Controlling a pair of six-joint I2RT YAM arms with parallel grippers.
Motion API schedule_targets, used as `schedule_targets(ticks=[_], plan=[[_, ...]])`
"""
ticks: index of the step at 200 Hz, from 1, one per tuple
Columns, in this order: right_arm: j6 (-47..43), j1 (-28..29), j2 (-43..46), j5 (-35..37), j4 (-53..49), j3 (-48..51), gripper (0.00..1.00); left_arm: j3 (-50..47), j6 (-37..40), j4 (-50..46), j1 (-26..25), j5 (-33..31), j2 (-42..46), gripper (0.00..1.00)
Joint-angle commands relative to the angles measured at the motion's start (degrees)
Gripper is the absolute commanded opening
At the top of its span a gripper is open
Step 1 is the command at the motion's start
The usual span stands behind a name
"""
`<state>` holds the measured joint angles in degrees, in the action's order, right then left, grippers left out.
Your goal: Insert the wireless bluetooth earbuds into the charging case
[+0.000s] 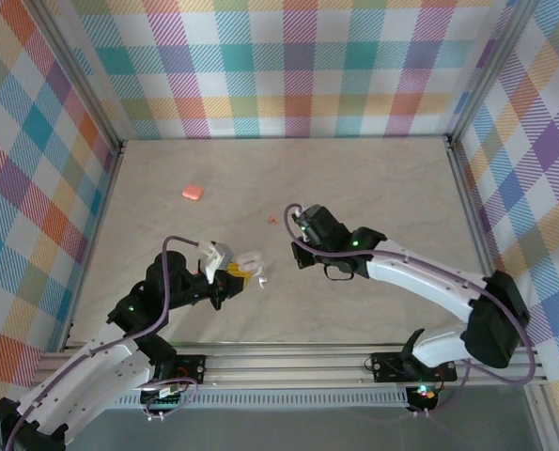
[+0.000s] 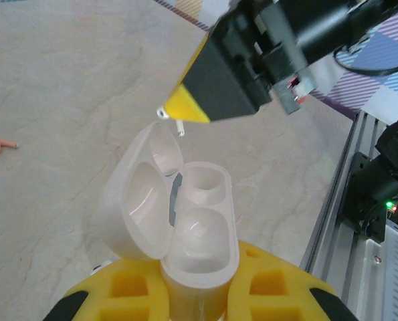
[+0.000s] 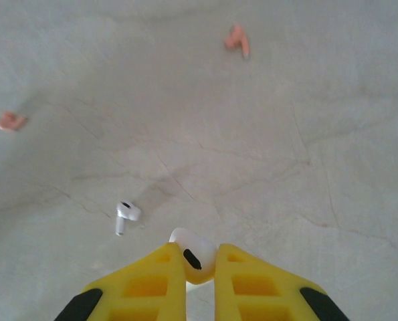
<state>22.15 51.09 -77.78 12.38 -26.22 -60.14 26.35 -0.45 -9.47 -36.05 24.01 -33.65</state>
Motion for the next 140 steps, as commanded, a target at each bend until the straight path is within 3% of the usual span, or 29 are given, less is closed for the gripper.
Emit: schedule_targets(ticks=[1,140], plan=[[-4.0,0.4,3.5,-1.2,3.6,0.4,0.13,-0.4,0.4,5.2,0.2,2.7,-0.9,0.0],[-19.3,5.3,8.2,-10.2,13.1,-0.9,0.12,3.2,1.5,6.9,0.2,4.2,-8.6,0.0]])
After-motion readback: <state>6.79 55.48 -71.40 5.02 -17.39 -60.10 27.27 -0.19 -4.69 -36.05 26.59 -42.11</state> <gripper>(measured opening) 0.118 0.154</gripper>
